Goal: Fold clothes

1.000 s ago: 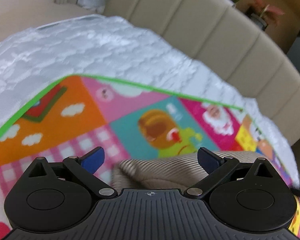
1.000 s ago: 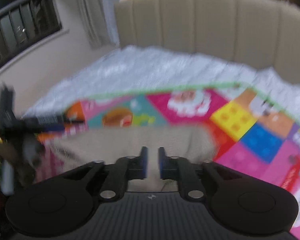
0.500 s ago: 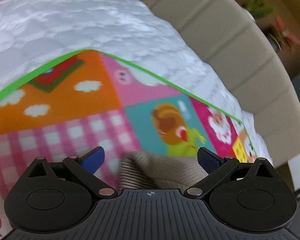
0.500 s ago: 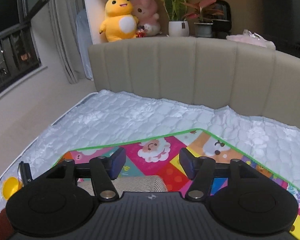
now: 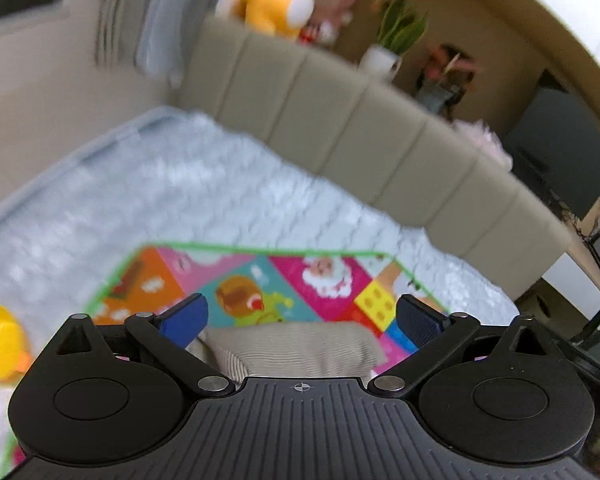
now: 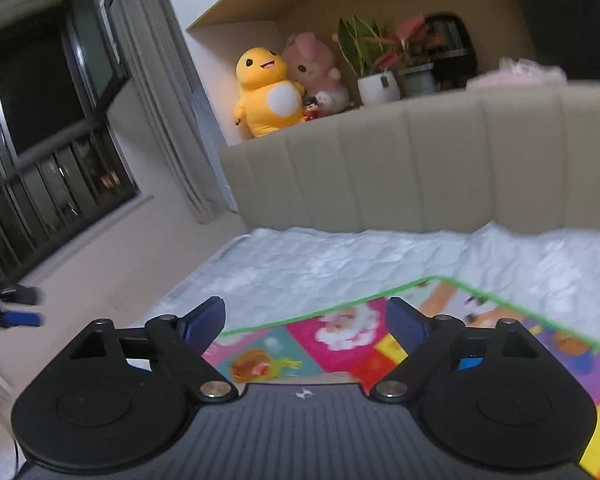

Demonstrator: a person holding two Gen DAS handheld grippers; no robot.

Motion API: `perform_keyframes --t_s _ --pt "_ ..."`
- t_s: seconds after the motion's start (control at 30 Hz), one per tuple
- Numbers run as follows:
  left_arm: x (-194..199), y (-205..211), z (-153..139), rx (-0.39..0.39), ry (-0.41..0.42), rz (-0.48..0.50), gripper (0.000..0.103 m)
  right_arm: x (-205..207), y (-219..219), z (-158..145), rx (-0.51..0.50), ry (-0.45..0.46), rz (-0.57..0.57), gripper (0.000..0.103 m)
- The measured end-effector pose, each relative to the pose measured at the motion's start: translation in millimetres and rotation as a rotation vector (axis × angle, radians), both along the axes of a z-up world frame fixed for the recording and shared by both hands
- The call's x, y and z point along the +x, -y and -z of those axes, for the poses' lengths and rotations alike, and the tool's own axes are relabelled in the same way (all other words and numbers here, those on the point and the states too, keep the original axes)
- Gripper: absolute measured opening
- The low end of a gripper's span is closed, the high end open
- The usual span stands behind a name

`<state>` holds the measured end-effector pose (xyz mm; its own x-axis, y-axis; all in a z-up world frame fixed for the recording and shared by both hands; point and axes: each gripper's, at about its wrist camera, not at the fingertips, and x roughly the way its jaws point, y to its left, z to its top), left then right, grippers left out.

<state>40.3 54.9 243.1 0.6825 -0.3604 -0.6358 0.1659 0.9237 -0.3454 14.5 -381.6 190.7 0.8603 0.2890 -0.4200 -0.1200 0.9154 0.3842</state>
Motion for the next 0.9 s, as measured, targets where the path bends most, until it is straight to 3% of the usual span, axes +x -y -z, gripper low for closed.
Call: perform_keyframes --t_s 0.1,0.17,0.23,0.3,0.5,0.53,0.6,0.73,0.9 --pt "-20.1 15.2 -30.9 0.084 0.029 -0.049 0.103 20.8 9.2 4.7 0.075 -0.014 0.010 0.088" --pt "-17.8 31.7 -30.6 0.152 0.013 -0.073 0.103 28.9 17.3 12.8 0.085 -0.026 0.021 0.088" --pt "-8.9 48.9 -17.6 0.224 -0.012 -0.077 0.103 34.5 23.6 24.0 0.087 -0.036 0.016 0.095" --pt "3.9 62.6 6.7 0.247 -0.056 -0.070 0.103 41.0 25.5 42.2 0.085 -0.073 -0.005 0.103" --pt "52.6 81.3 111.8 0.176 -0.278 0.024 0.103 62.0 16.8 88.0 0.074 -0.216 -0.015 0.101" --pt "62.6 83.2 131.2 0.161 -0.325 0.039 0.103 63.9 12.9 89.8 0.053 -0.223 -0.019 0.098" --pt "81.5 80.1 166.2 0.114 -0.397 0.053 0.103 68.3 4.0 92.8 -0.003 -0.240 -0.040 0.079" --pt "112.2 62.5 216.5 0.036 -0.459 0.059 0.103 97.1 -23.9 108.7 -0.124 -0.359 -0.104 0.077" --pt "136.5 36.0 261.0 -0.001 -0.515 0.109 0.103 158.4 -66.9 157.9 -0.270 -0.546 -0.118 0.077"
